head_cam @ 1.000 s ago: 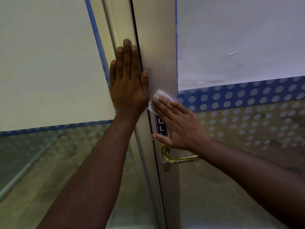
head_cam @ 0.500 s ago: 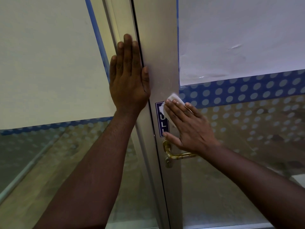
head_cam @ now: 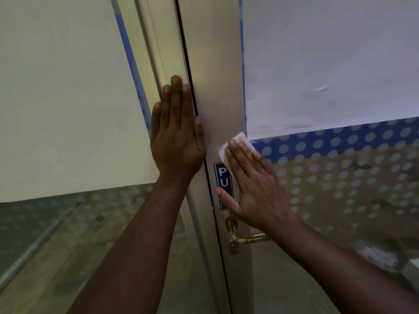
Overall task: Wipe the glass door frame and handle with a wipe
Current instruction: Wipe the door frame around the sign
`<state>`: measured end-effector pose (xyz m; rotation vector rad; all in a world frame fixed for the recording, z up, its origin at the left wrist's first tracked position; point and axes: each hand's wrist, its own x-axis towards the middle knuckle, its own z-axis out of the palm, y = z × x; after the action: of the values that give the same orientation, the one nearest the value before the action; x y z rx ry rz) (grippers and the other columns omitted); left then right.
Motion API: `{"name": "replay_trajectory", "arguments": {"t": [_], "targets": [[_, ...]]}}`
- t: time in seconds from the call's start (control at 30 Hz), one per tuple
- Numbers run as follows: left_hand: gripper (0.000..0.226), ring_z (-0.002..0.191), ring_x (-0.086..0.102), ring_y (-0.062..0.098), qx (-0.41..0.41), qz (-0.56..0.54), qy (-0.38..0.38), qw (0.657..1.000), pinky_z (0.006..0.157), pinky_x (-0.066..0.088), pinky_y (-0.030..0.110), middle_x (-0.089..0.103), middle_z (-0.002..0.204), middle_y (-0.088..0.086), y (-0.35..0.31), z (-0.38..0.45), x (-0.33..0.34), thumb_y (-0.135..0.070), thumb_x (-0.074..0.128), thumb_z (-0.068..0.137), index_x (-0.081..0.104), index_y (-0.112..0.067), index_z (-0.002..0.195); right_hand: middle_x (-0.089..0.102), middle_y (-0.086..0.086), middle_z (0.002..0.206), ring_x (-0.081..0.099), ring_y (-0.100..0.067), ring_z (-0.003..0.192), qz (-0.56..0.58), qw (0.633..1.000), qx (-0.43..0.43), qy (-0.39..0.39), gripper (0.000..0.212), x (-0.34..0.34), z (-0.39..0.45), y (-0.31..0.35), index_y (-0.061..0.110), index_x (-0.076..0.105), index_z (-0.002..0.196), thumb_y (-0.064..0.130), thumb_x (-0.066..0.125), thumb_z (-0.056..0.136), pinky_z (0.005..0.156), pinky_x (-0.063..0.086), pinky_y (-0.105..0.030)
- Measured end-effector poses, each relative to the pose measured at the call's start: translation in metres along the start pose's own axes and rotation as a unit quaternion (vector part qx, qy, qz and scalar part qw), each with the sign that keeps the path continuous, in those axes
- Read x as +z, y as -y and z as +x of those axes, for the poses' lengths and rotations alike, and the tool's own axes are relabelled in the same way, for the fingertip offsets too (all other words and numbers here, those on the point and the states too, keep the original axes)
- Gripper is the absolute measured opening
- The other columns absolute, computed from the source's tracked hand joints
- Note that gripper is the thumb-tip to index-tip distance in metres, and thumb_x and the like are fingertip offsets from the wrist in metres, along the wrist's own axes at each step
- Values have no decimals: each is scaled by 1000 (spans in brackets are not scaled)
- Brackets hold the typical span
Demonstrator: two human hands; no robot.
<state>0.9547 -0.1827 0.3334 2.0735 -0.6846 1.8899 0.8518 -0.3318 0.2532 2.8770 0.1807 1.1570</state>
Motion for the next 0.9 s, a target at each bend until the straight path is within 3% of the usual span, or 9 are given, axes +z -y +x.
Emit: {"name": "replay_trajectory", "arguments": {"t": [0.1, 0.33, 0.53, 0.8, 0.9], "targets": [[53, 153, 7, 20, 2, -11, -7, 1000, 125, 9, 37, 20, 163, 14, 0, -3, 2, -28, 26, 108, 18, -6, 156, 6, -8, 162, -1, -17, 150, -6, 999, -7, 31, 82, 12, -22, -3, 10, 12, 154, 66, 15, 94, 120, 6, -36], [57, 153, 4, 19, -4, 14, -3, 1000, 125, 6, 36, 17, 164, 14, -2, -4, 3, -32, 27, 107, 15, -7, 157, -1, -6, 163, -2, -18, 150, -3, 997, 12, -73, 80, 4, 18, 5, 10, 6, 155, 62, 20, 96, 120, 7, -38], [55, 152, 15, 27, -13, 19, 9, 1000, 125, 8, 36, 22, 162, 16, -6, -7, -2, -33, 28, 108, 20, -6, 155, -4, -7, 163, -5, -20, 150, -30, 998, -4, -54, 80, 11, 11, 0, 12, 1, 155, 63, 19, 95, 121, 7, -41], [52, 145, 31, 35, -56, 50, -37, 996, 123, 9, 34, 37, 154, 23, -21, -23, 7, -30, 37, 106, 35, 1, 148, 18, -12, 160, 14, -23, 148, -19, 995, -19, -96, 74, -3, 34, -3, 8, 20, 153, 56, 24, 97, 120, 15, -41], [51, 145, 30, 34, -54, 37, -31, 997, 123, 11, 35, 36, 154, 23, -19, -25, 5, -27, 37, 106, 35, 1, 148, 15, -10, 161, 11, -21, 149, -9, 996, -12, -84, 68, 3, 19, -1, 10, 17, 154, 49, 26, 98, 120, 13, -40]]}}
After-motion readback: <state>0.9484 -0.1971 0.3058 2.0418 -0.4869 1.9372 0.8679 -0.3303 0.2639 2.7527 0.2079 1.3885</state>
